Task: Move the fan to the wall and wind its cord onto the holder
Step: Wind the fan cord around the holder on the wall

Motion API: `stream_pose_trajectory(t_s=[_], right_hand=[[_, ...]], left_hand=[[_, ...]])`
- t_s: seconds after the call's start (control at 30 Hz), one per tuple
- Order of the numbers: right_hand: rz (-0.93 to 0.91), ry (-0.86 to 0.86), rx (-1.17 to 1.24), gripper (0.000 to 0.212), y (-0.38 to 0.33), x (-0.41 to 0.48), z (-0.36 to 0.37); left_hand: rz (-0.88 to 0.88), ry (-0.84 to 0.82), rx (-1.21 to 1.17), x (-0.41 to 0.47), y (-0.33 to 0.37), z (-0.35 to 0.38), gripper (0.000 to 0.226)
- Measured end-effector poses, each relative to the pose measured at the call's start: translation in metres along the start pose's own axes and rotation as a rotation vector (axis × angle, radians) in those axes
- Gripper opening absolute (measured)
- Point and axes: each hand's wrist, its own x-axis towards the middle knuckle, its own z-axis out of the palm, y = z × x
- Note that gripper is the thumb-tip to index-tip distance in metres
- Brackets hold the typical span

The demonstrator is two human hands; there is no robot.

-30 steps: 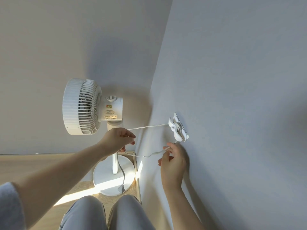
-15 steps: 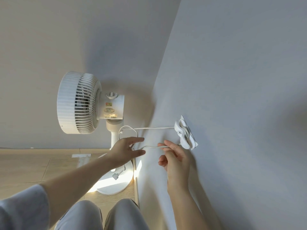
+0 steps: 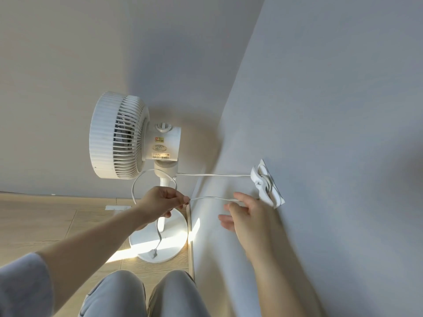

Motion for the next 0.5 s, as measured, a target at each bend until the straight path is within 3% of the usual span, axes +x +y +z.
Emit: stream_pose_trajectory(t_s=[0.17, 0.27, 0.37, 0.5], right_hand=[[-0.392, -0.043, -0.744, 0.025, -0.037, -0.004, 0.004], [-0.399, -0.245, -1.012, 0.026, -0.049, 0.016, 0.022], [-0.422, -0.399, -1.156, 0.007, -0.055, 0.037, 0.037], [-0.372, -0.483, -1.105, 0.012, -0.069, 0.057, 0.038]], left_hand=[[0.062, 0.056, 0.026, -0.003, 0.004, -0.002, 0.016], [0.1, 0.081, 0.038, -0.004, 0.009, -0.004, 0.014], [0.146, 0.09, 0.034, -0.005, 0.015, -0.008, 0.012], [0.189, 0.084, 0.043, -0.006, 0.014, -0.013, 0.009]])
